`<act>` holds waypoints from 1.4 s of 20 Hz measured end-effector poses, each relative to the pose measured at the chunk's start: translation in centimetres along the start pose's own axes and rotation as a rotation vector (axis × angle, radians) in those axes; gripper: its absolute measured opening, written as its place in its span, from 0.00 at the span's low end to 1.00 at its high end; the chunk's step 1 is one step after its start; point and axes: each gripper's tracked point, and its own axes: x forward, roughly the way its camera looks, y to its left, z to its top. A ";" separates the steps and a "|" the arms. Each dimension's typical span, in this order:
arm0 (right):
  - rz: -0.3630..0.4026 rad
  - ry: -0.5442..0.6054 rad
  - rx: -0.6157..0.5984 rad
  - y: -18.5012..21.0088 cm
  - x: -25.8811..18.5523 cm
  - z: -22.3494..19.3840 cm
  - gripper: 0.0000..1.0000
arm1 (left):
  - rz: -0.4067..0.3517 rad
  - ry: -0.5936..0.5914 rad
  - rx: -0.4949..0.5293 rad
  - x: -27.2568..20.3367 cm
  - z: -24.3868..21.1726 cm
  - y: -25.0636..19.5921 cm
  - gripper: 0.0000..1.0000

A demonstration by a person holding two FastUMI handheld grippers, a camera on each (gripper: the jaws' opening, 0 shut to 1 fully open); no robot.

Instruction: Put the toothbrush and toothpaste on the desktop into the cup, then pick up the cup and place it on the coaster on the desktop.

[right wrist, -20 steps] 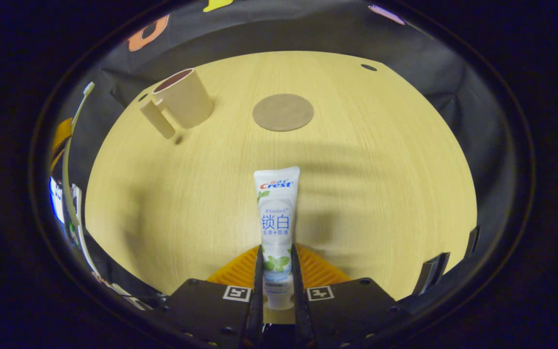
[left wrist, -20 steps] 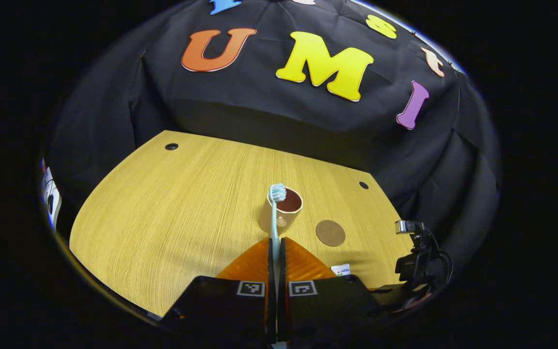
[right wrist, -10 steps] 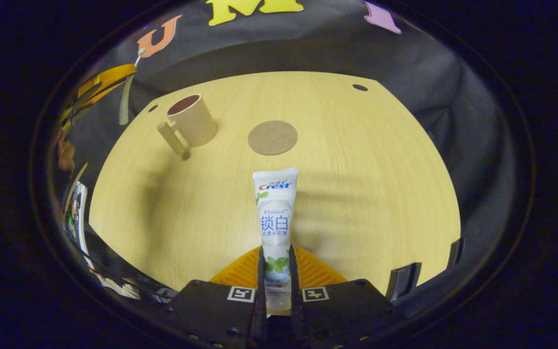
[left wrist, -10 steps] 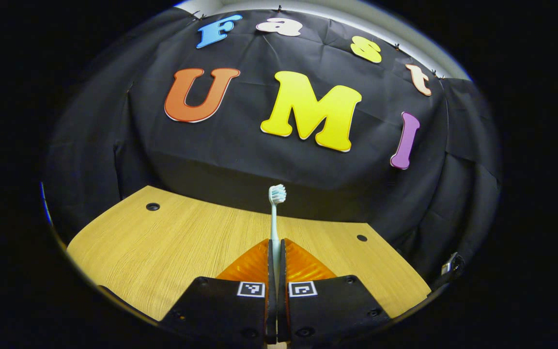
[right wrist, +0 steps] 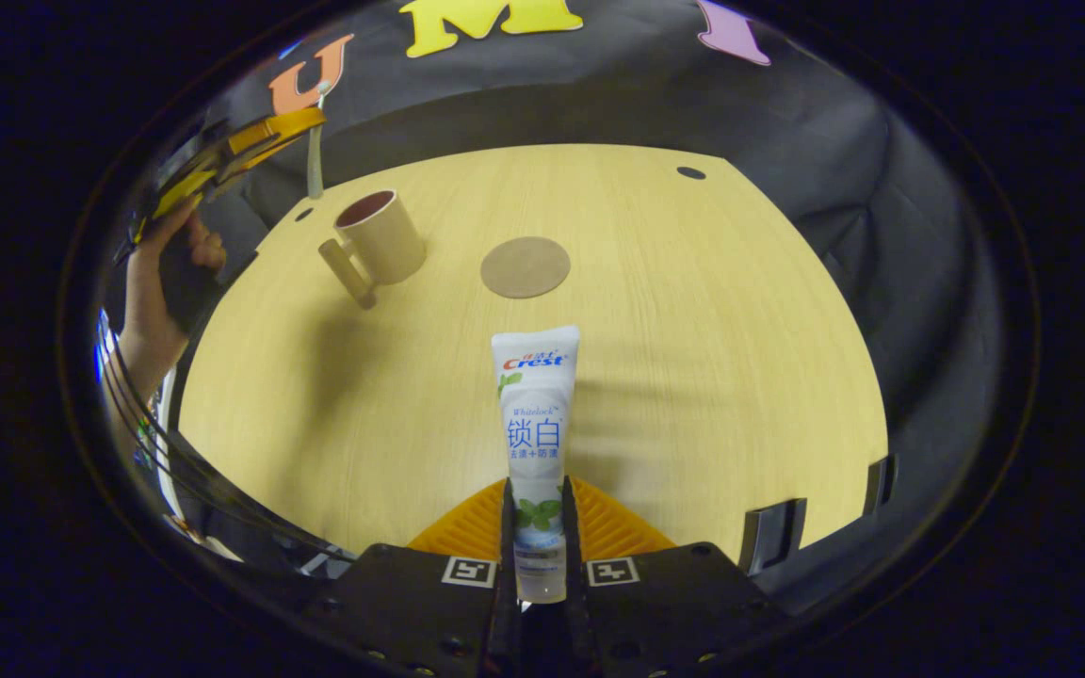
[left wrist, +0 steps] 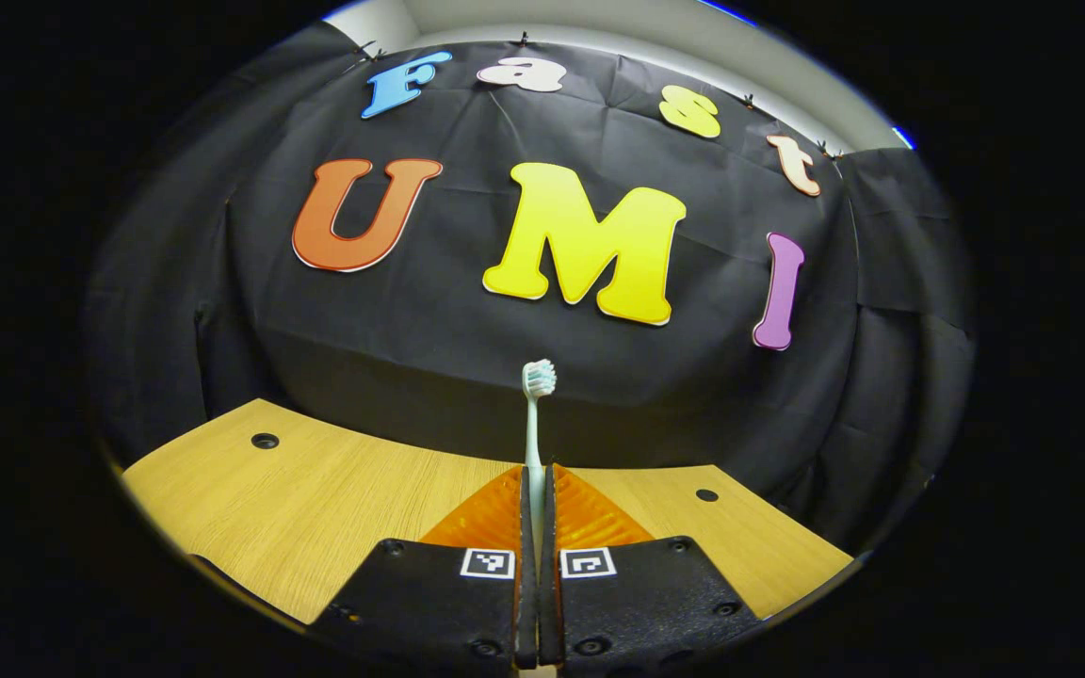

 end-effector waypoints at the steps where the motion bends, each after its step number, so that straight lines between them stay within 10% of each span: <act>1: 0.004 0.001 0.002 -0.2 0.0 -0.1 0.20 | 0.001 0.005 0.008 0.2 -0.6 0.0 0.04; 14: -0.003 0.006 0.036 -1.0 2.2 -0.1 0.20 | 0.022 0.017 0.065 1.4 -2.9 0.0 0.19; 17: 0.002 0.005 0.023 -0.9 2.1 -0.3 0.22 | 0.049 0.025 0.068 0.4 -3.3 0.5 0.70; 28: 0.064 -0.187 -0.115 3.6 1.2 5.8 0.20 | 0.114 -0.012 0.119 -4.9 2.1 1.7 0.97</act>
